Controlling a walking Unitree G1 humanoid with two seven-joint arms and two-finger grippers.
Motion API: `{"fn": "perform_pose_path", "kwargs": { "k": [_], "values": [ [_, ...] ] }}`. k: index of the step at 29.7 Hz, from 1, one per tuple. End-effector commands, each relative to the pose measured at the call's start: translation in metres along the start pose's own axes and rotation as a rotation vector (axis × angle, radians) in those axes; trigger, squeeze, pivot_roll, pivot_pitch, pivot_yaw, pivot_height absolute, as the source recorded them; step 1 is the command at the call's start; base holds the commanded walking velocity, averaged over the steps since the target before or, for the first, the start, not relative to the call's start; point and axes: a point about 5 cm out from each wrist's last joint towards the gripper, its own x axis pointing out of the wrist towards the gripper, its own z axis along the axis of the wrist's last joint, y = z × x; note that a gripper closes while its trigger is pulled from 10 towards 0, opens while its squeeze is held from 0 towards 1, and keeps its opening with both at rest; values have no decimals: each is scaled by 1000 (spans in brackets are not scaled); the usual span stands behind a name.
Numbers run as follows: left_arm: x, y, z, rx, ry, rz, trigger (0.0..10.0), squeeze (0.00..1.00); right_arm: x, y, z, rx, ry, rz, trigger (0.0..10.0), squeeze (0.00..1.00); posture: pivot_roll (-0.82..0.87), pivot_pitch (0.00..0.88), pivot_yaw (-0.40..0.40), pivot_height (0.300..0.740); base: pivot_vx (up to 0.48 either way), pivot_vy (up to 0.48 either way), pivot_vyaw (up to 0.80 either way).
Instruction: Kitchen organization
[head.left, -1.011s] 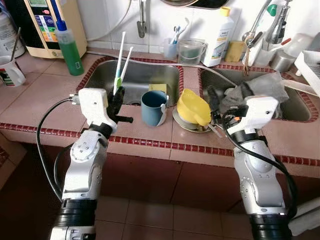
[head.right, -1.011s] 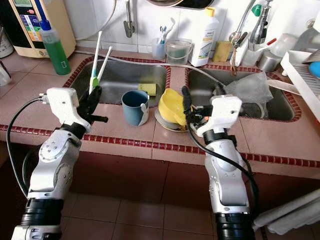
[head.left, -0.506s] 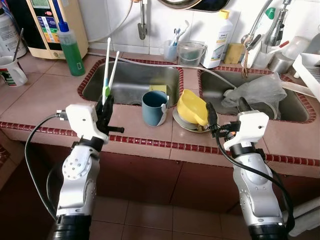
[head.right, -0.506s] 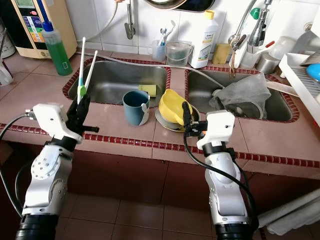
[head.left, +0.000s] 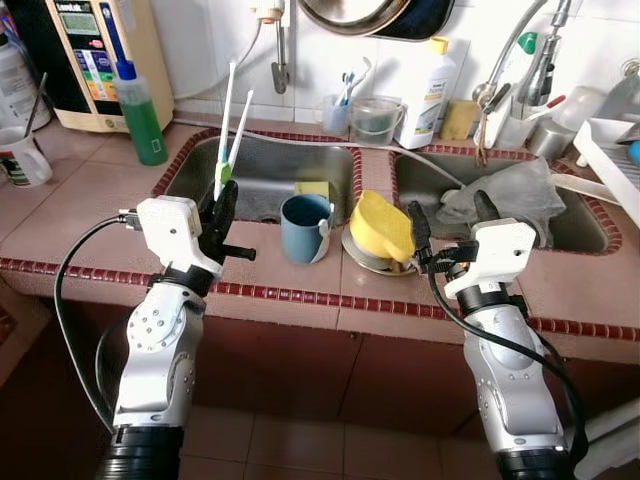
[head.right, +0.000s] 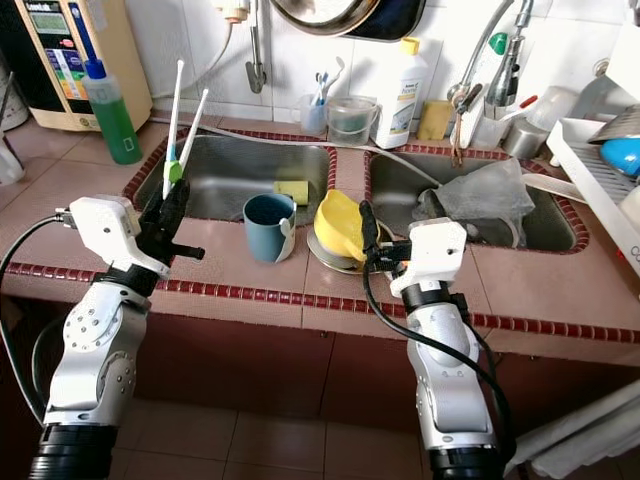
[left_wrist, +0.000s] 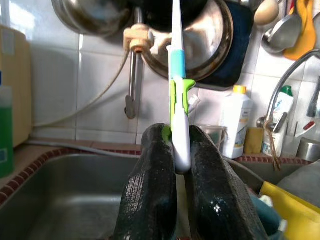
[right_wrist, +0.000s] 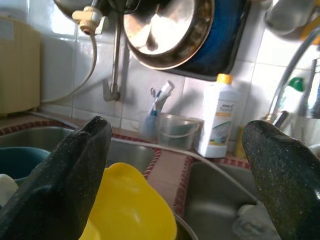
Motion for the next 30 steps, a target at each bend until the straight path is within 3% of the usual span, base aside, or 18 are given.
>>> {"fn": "perform_pose_path", "kwargs": {
  "k": [1,30],
  "values": [
    [3,-2,5,-3,-13,-14,10000,0,1,0,4,0,-13,5,10000,0,-27,0,-20,740,382,0,0],
    [10,-8,1,5,13,-44,10000,0,-4,-2,5,-16,-3,26,10000,0,-49,0,-24,740,453,0,0]
  ]
}}
